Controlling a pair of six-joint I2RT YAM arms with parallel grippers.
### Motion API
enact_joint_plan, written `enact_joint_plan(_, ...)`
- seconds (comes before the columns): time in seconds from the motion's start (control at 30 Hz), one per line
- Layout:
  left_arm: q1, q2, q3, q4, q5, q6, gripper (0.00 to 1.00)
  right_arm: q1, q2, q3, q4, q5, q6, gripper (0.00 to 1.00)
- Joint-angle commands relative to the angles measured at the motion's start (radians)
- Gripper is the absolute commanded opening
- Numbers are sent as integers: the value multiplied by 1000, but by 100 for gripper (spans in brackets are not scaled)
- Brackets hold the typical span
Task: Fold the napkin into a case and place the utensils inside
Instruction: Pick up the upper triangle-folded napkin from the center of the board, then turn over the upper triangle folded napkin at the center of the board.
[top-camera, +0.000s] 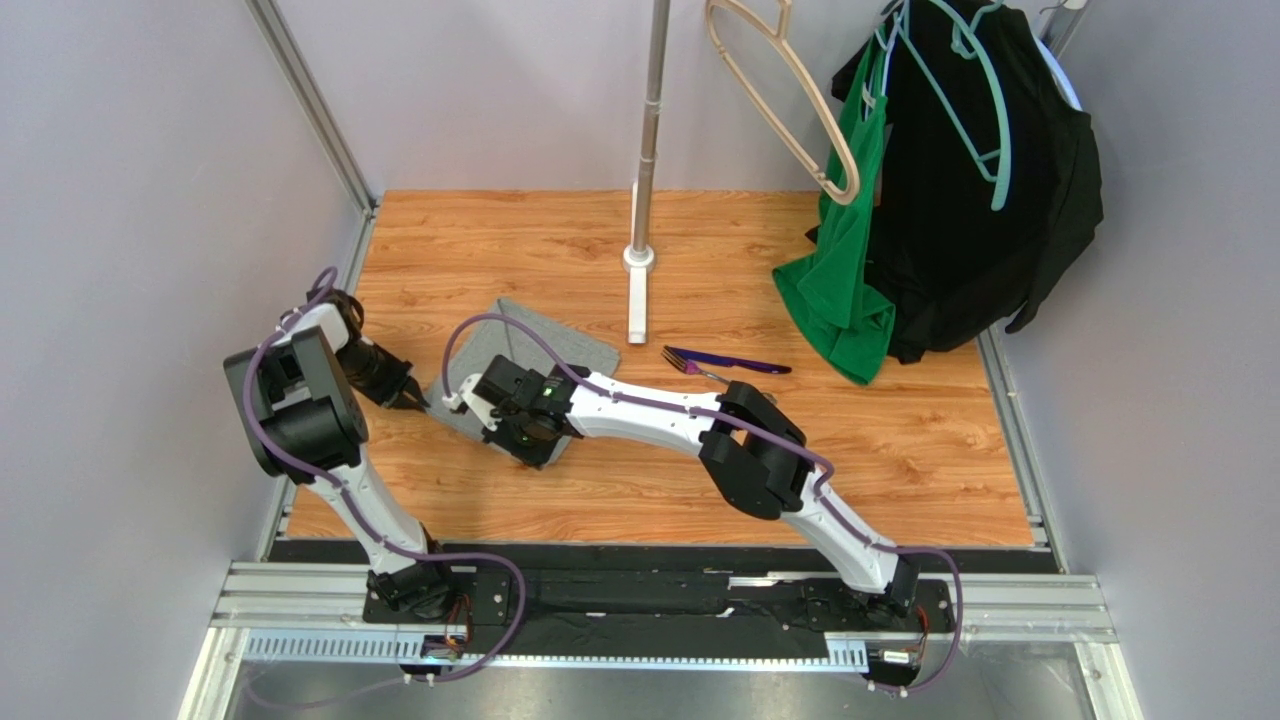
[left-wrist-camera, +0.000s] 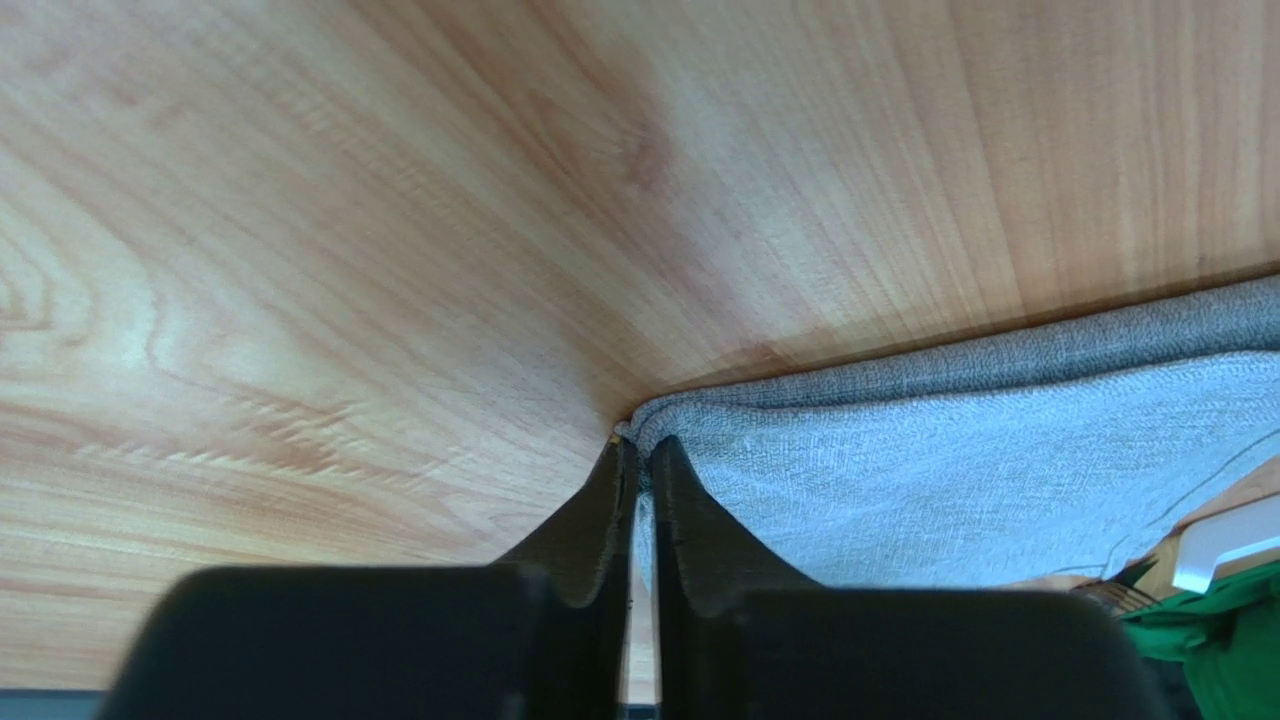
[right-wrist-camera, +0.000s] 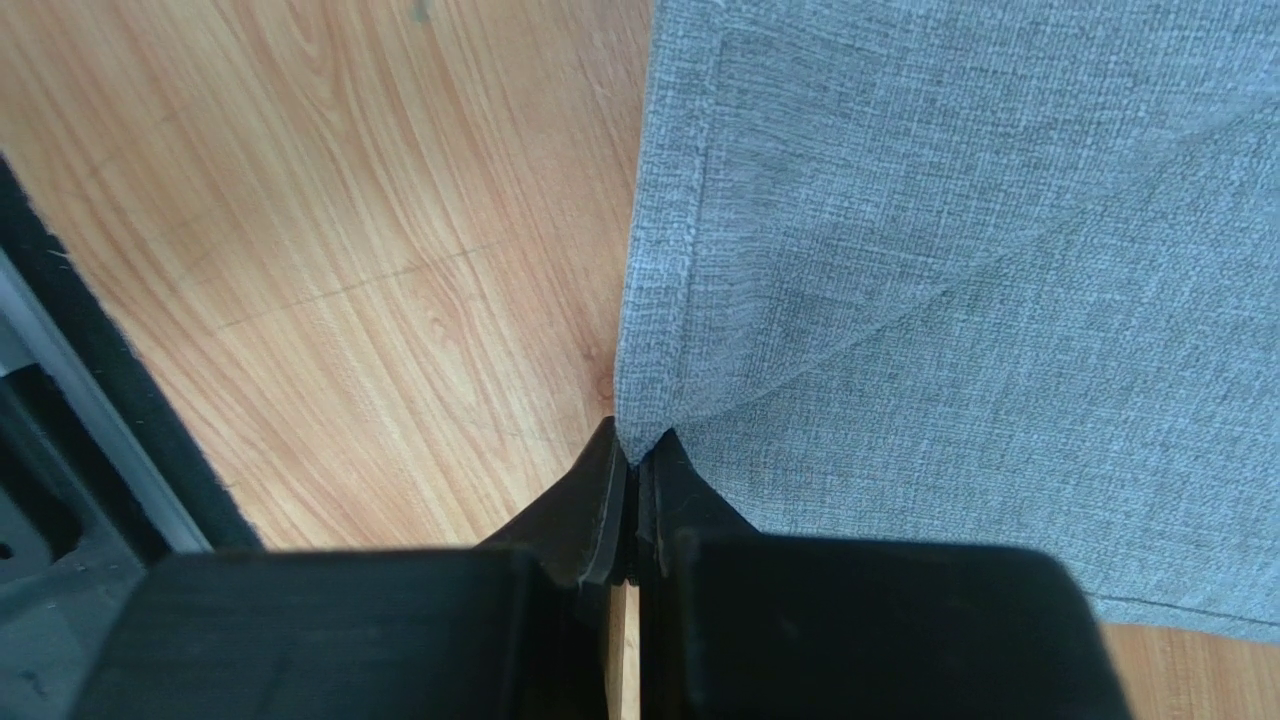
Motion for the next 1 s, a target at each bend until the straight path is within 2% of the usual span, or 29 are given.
enact_joint_plan(0.0, -6, -26, 11, 118, -3, -15, 2, 1, -84, 27, 45, -58, 32, 0)
enact_joint_plan(0.17, -7, -92, -7, 145, -12, -6, 0, 7, -93, 32, 36, -88, 38, 0)
enact_joint_plan(0.33, -3, -313, -13, 111, -68, -14, 0, 28, -142, -14, 79, -133, 95, 0)
enact_joint_plan(0.5, 46, -514, -36, 62, -66, -47, 0, 67, -185, 6, 113, -233, 175, 0)
enact_joint_plan(0.6, 118, -587, -19, 4, -59, -38, 0, 108, -197, 47, 120, -279, 218, 0)
enact_joint_plan(0.7, 225, -655, 25, -50, -37, -18, 0, 137, -197, 99, 151, -361, 283, 0)
enact_joint_plan(0.77, 256, -680, 99, -85, -57, 0, 0, 147, -188, 131, 195, -436, 329, 0)
enact_joint_plan(0.87, 262, -710, 212, -133, -103, 23, 0, 157, -174, 187, 285, -553, 435, 0)
enact_joint_plan(0.97, 262, -743, 266, -70, -85, -9, 0, 153, -165, 211, 378, -622, 537, 0)
